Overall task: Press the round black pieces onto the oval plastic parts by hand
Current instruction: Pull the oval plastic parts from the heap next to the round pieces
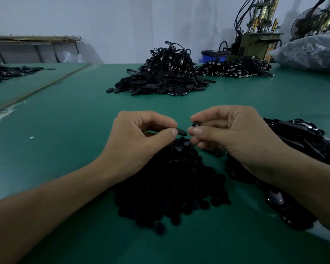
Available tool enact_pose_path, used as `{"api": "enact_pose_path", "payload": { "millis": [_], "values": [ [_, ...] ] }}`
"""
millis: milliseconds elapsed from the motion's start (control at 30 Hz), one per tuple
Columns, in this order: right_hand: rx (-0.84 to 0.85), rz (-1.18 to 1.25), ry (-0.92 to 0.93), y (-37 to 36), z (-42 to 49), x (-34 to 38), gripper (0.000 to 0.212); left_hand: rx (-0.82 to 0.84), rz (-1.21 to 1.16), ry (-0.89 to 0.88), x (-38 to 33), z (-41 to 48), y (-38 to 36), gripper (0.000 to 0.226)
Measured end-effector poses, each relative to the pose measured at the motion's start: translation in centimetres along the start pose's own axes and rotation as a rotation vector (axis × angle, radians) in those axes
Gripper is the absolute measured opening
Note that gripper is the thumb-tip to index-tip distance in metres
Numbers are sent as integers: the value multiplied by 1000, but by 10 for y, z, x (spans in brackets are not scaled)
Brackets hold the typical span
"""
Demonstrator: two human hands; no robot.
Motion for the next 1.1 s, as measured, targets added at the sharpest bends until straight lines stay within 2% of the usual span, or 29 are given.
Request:
{"api": "enact_pose_path", "payload": {
  "millis": [200,400,633,800,967,1100],
  "values": [
    [-3,26,-10,0,1,-2,7,-37,60,-26,-4,-1,4,27],
    [-66,-178,156,4,-1,14,16,-59,54,-7,-7,-1,5,35],
    [-99,-307,238,-3,-8,26,17,-41,-85,49,-9,1,0,34],
    [-151,-341,239,2,-8,25,20,-35,-177,122,-1,-3,-5,34],
    [-129,-344,231,3,-4,20,20,-42,-197,154,6,-2,-4,34],
    [-163,-434,219,9,-4,21,17,-123,-204,162,7,-1,3,28]
  ]
}}
Point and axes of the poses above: each hand's wrist, its own z-axis towards the middle knuckle, its own y-axis out of the back of the hand, x = y × z, the point moved 9 cm from there along z, towards the middle knuckle, and after that the axes turned 1 degree about -z, right-handed, at the moved point
